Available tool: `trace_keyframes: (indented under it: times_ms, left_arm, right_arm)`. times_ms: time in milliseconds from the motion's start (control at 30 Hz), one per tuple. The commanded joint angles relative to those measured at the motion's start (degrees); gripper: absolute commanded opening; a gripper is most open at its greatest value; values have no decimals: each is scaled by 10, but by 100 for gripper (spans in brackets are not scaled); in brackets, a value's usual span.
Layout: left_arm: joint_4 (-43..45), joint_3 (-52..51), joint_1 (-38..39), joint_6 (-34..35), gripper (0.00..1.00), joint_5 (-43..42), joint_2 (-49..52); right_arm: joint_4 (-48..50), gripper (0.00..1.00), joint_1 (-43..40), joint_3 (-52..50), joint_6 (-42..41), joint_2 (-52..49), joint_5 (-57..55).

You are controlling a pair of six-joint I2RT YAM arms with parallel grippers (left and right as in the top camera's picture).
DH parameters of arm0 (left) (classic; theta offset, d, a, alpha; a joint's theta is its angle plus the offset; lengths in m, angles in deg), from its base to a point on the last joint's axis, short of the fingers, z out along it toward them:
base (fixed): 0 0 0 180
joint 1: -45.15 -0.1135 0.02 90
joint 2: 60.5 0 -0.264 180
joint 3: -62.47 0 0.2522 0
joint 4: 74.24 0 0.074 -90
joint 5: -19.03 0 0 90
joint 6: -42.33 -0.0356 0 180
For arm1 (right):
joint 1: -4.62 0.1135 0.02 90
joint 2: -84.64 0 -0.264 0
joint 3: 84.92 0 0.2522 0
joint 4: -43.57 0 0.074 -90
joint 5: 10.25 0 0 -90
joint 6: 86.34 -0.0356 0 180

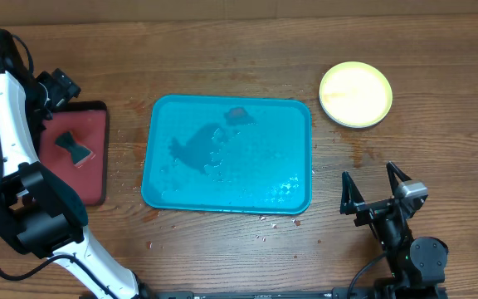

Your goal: Clean dirty plates on tray and stack at the side

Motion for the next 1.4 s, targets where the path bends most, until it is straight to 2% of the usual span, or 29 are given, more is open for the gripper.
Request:
trace_keyframes:
  times_ms: [0, 1367]
  left_arm:
    - [0, 7, -5, 2, 99, -2, -7]
    - [0, 7, -5, 2, 100, -2, -7]
  right_arm:
    - [11, 100, -7, -22, -3, 7, -17]
    - [6, 100, -10, -21, -2, 6, -35]
